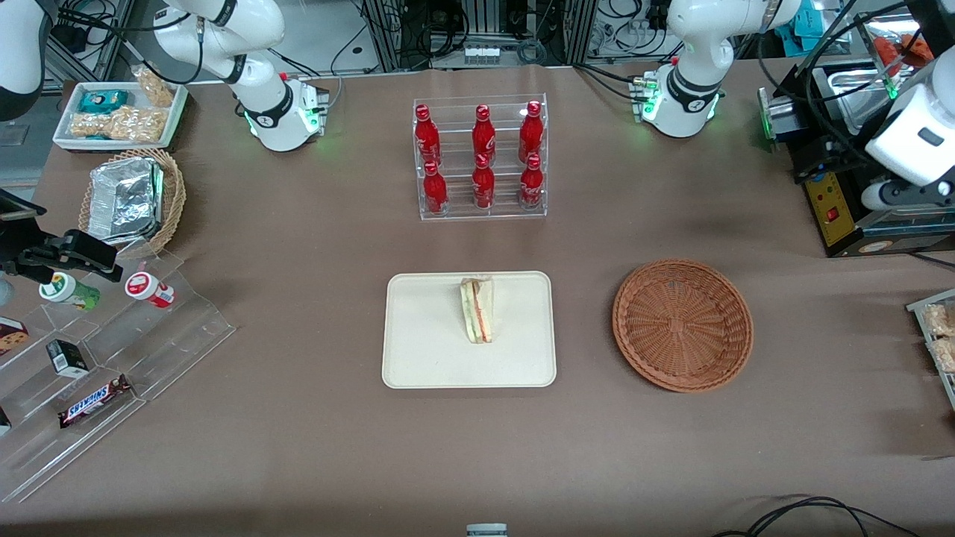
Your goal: Place sandwich from basket to tray
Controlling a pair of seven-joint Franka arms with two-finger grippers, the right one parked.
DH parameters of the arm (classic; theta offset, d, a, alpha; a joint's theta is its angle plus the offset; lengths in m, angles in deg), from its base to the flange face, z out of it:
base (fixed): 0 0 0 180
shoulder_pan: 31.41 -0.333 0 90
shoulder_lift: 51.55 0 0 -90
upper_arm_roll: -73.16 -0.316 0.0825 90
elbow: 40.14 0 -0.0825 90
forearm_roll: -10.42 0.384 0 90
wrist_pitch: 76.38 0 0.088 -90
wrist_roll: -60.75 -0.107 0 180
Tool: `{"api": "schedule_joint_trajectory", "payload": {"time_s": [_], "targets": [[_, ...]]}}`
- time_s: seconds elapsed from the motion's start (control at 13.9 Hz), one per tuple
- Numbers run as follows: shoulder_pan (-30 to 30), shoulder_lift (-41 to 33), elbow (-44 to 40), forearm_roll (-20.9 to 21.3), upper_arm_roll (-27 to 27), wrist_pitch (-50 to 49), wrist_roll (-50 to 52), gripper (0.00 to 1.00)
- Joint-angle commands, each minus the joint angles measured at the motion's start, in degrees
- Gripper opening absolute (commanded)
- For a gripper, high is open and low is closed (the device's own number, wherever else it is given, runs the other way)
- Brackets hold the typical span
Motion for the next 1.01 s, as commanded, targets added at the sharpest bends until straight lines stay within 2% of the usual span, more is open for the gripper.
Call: {"api": "schedule_joint_trajectory", "payload": {"time_s": [0.0,0.07,0.22,0.43,0.58,0.72,0.94], "targets": [[0.9,0.9,-2.5,-0.5,-0.7,-1.8,-0.5,1.00],[0.9,0.9,-2.5,-0.8,-0.7,-1.8,-0.4,1.00],[0.5,0.8,-2.4,-3.9,-0.8,-1.8,1.1,1.00],[0.2,0.9,-2.4,-4.2,-1.0,-1.8,2.3,1.00],[0.2,1.0,-2.4,-2.7,-1.0,-1.8,1.8,1.00],[0.9,1.8,-2.3,1.4,-0.7,-1.4,1.5,1.00],[0.9,2.0,-2.4,1.1,-0.5,-1.3,1.7,1.00]]}}
